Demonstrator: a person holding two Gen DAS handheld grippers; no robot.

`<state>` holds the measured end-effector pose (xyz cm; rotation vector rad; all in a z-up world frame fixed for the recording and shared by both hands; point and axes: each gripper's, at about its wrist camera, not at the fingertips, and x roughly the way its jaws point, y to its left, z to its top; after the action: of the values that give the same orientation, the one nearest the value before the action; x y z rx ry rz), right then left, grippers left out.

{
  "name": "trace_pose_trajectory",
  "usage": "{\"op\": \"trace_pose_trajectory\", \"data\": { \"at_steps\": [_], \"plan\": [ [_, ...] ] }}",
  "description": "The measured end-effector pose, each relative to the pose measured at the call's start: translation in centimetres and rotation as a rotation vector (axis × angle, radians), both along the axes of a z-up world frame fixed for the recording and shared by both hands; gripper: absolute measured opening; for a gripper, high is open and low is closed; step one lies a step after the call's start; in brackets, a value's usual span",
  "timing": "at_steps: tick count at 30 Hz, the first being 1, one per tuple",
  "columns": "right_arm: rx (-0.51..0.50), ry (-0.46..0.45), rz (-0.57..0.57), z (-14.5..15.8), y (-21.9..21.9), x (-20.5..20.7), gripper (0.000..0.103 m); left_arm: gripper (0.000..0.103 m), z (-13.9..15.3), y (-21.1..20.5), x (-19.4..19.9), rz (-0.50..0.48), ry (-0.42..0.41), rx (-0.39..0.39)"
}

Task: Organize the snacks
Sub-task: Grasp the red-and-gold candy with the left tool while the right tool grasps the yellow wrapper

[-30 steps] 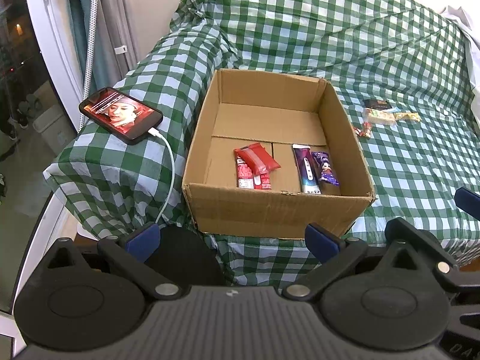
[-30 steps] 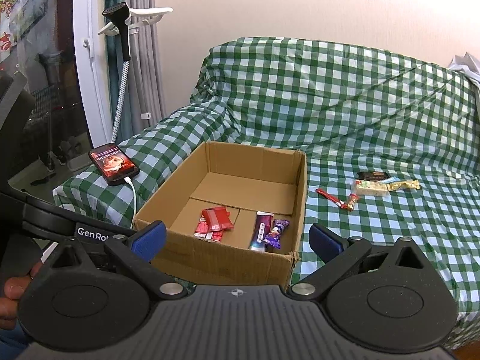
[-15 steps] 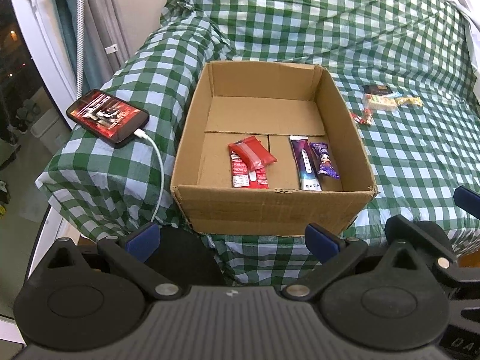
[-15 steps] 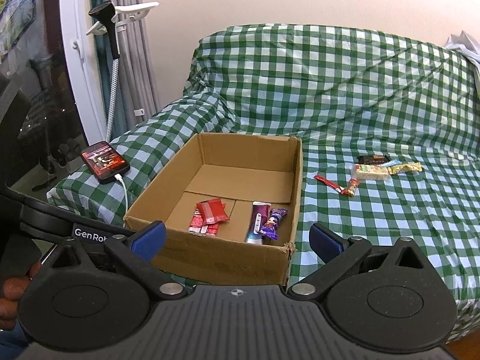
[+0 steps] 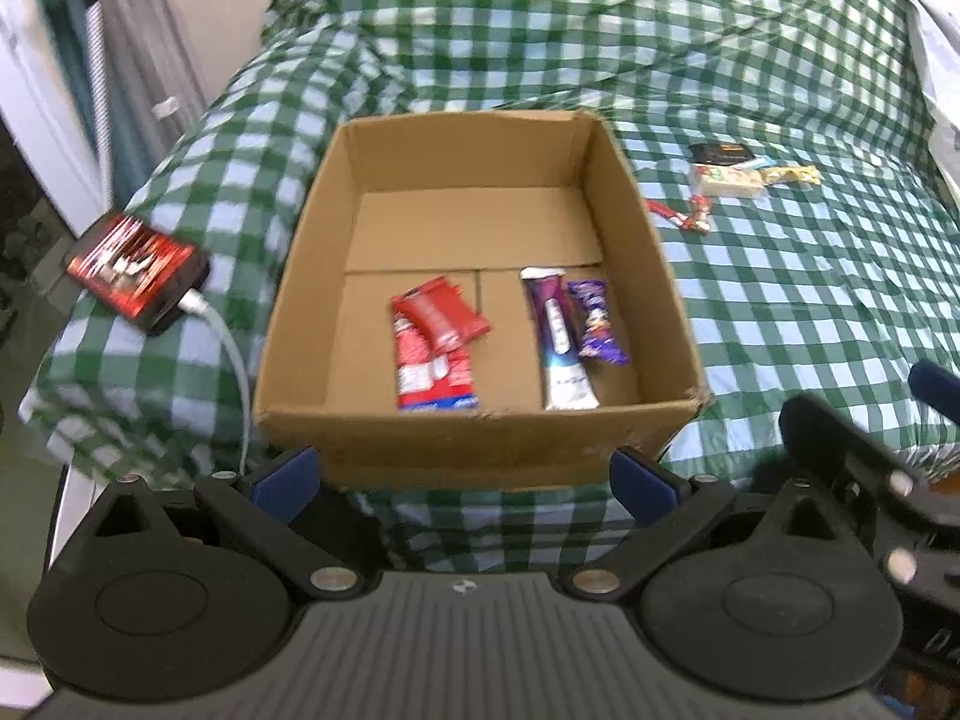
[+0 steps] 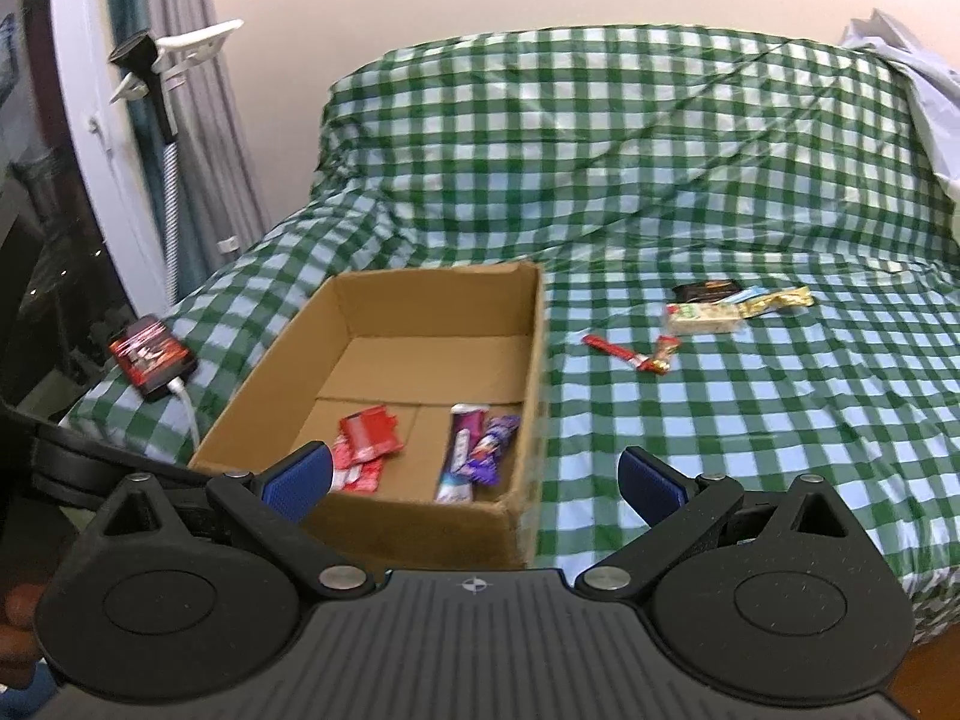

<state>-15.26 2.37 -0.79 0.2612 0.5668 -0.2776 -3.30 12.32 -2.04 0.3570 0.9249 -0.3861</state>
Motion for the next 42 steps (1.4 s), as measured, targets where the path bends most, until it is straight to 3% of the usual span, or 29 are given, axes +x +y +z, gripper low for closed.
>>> {"op": "trace_pose_trajectory", "data": {
  "at_steps": [12,21,28,34,42],
  "plan": [
    [-0.019,-0.005,-0.162,0.2,-8.1,0.7,0.101,0.103,1.0,-8.9,2.2,-0.122,0.008,-0.021],
    [-0.101,0.057,-0.277,-1.3,-18.0,1.9,0.101,0.103,-0.3,-20.3,7.0,-0.221,0.012,-0.005],
    [-0.165,0.108,-0.307,-4.2,-29.7,6.3,0.101,0.103,-5.6,-30.4,13.3,-0.279,0.046,0.072],
    [0.013,0.140,-0.388,-8.8,-39.8,13.0,0.101,0.103,-12.4,-36.9,19.1,-0.296,0.135,0.107],
    [0.181,0.153,-0.490,-15.8,-48.9,22.5,0.101,0.100,-19.1,-41.0,24.2,-0.307,0.222,0.131]
  ]
}}
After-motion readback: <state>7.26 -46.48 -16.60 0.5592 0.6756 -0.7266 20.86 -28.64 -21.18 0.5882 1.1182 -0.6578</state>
